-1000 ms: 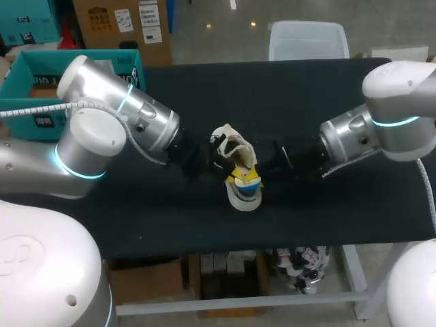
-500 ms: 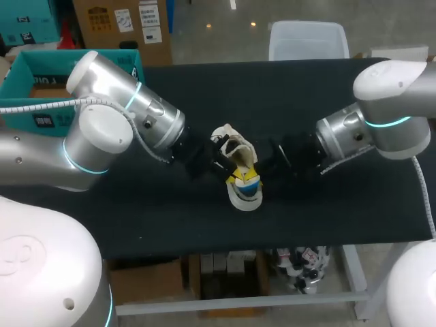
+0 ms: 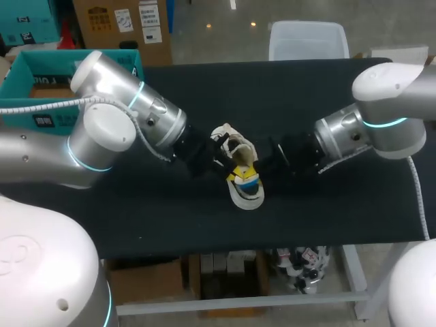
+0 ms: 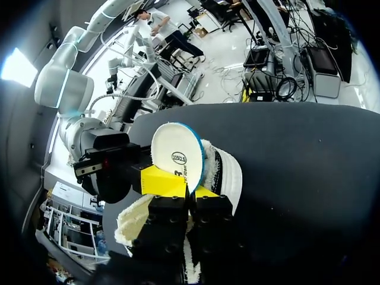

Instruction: Open the shoe tongue, take the insole out of the shoe, put the insole back into the shoe, and pack the shoe into the shoebox

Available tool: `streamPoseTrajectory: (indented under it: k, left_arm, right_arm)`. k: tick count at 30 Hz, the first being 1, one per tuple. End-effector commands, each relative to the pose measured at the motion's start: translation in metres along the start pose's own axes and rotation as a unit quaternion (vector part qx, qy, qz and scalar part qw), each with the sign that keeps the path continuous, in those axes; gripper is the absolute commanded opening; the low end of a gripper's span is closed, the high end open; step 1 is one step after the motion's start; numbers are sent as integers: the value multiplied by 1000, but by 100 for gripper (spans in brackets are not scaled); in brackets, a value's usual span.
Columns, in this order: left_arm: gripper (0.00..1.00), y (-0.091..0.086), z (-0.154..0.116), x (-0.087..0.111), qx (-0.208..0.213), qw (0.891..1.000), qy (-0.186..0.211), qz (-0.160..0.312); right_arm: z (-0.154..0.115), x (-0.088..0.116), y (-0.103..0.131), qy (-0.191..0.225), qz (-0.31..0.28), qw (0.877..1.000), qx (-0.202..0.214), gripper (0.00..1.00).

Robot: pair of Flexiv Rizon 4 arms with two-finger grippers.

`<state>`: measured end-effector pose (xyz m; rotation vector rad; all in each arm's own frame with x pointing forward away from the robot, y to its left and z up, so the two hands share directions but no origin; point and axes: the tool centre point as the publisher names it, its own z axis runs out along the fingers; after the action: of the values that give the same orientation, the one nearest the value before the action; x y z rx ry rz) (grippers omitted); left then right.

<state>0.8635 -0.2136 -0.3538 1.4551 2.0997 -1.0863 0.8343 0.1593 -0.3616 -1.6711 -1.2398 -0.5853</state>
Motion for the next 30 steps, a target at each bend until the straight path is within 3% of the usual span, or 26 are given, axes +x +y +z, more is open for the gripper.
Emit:
streamPoseTrajectory:
  k: [1, 2, 3, 4, 6, 8, 9, 10, 15, 16, 20, 22, 23, 24, 25, 26, 30]
  left_arm:
    - [0, 0, 6, -4, 0, 1000, -7, 2]
    - [0, -1, 6, -4, 1, 1000, -8, 2]
    - [0, -1, 6, -4, 1, 1000, -9, 2]
    - [0, -2, 5, -4, 1, 1000, -10, 2]
    - [0, -3, 4, -4, 2, 1000, -12, 2]
    - [0, -4, 3, -3, 2, 1000, -14, 2]
    - [0, -4, 3, -3, 2, 1000, -15, 2]
    - [0, -4, 2, -2, 2, 1000, -16, 1]
    - [0, -5, 0, -1, 1, 1000, -18, 0]
    - [0, -5, -1, -1, 0, 1000, -19, -1]
    - [0, -6, -1, -1, -1, 1000, -21, -1]
    - [0, -6, -2, -1, -2, 1000, -22, -1]
    - [0, -6, -2, -2, -3, 1000, -22, -1]
    - [0, -6, -3, -2, -3, 1000, -22, -1]
    - [0, -7, -3, -2, -3, 1000, -23, -1]
    - [0, -7, -4, -2, -3, 1000, -24, -1]
    - [0, -12, -5, -2, -2, 1000, -25, 3]
  right_arm:
    - [7, 8, -5, -1, -2, 1000, 1, 0]
    - [7, 9, -7, 0, -3, 1000, -3, 0]
    - [6, 10, -11, 0, -4, 1000, -7, 15]
    - [4, 11, -16, 3, -7, 1000, -12, 38]
    - [1, 11, -24, 6, -13, 1000, -22, 59]
    - [-3, 11, -32, 11, -17, 999, -28, 64]
    - [-5, 10, -35, 11, -16, 999, -32, 64]
    - [-7, 9, -39, 13, -17, 999, -36, 51]
    - [-13, 4, -46, 19, -16, 999, -45, 30]
    - [-13, 2, -46, 19, -14, 999, -46, 21]
    - [-14, 0, -45, 21, -10, 999, -46, 15]
    - [-16, -2, -44, 23, -6, 999, -45, 28]
    - [-17, -3, -43, 23, -4, 999, -45, 30]
    - [-17, -3, -42, 23, -3, 999, -45, 29]
    - [-17, -3, -42, 24, -2, 999, -44, 20]
    - [-17, -3, -42, 24, -2, 999, -44, 3]
    - [-16, -4, -39, 25, -3, 999, -41, 0]
